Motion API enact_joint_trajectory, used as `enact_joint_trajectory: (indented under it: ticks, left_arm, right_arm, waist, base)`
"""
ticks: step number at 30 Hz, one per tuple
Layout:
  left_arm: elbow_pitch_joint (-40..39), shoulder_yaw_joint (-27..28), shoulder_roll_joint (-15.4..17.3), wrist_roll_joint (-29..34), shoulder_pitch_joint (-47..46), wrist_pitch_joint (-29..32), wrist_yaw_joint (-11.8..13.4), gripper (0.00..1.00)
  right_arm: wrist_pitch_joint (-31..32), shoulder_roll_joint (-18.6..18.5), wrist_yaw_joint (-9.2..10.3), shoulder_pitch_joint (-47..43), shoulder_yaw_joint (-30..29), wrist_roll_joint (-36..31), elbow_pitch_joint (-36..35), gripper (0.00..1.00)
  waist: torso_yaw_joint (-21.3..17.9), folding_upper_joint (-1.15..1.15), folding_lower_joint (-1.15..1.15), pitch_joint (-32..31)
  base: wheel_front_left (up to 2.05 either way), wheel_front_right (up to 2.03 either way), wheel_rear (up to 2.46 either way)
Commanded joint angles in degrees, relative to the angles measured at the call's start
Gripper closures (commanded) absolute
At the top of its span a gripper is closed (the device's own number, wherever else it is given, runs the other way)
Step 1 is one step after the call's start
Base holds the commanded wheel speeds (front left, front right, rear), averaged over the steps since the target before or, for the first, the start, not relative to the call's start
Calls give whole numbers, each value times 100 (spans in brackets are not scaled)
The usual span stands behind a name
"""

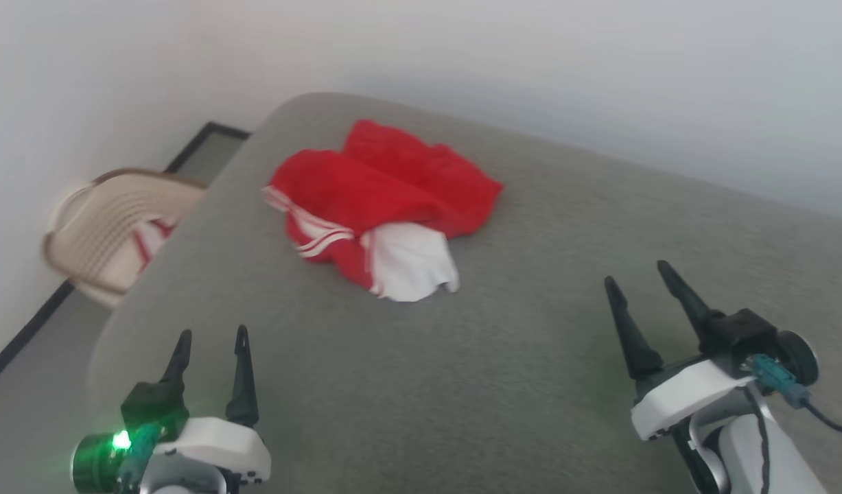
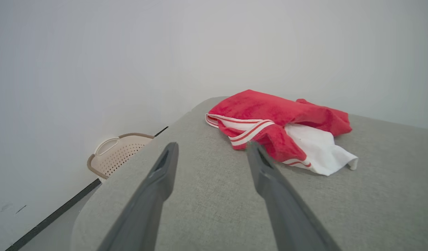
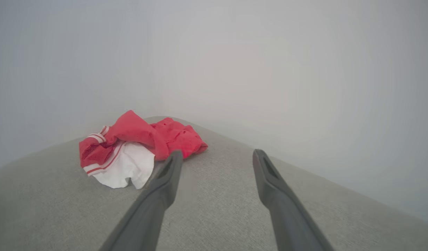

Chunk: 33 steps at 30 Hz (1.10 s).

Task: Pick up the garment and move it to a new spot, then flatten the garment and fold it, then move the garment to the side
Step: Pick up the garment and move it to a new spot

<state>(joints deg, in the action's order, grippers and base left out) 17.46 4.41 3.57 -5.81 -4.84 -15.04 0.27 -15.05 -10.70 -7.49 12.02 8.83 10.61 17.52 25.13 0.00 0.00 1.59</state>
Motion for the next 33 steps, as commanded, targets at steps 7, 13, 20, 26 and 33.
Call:
enact_joint_trajectory:
  ticks: [7,13,20,26,33]
  left_arm:
    - [-226,38,-53,-78,245,-21,60,0]
    - [-246,-36,-63,-129,-53,-21,-71,0]
    - [265,-117,87,-171,-1168,-20,-441,0]
    - [1662,-44,659,-597,-2674,850,-681,0]
    - [3137,252,1263,-1405,-3817,2768,-758,0]
  right_arm:
    - [-17,-9,0,107,191,53,30,0]
    - [-17,-165,0,235,264,117,-9,0]
    - [-17,-420,0,385,226,222,-141,0]
    - [-17,-629,0,540,162,323,-220,0]
    - [-17,-681,0,701,191,398,-301,0]
  waist:
    - [402,0,0,117]
    - [67,0,0,420]
    - [-515,0,0,982]
    - [-1073,0,0,1440]
    - [-1628,0,0,1782]
  base:
    - [0,0,0]
    - [0,0,0]
    - [0,0,0]
    - [0,0,0]
    - [0,0,0]
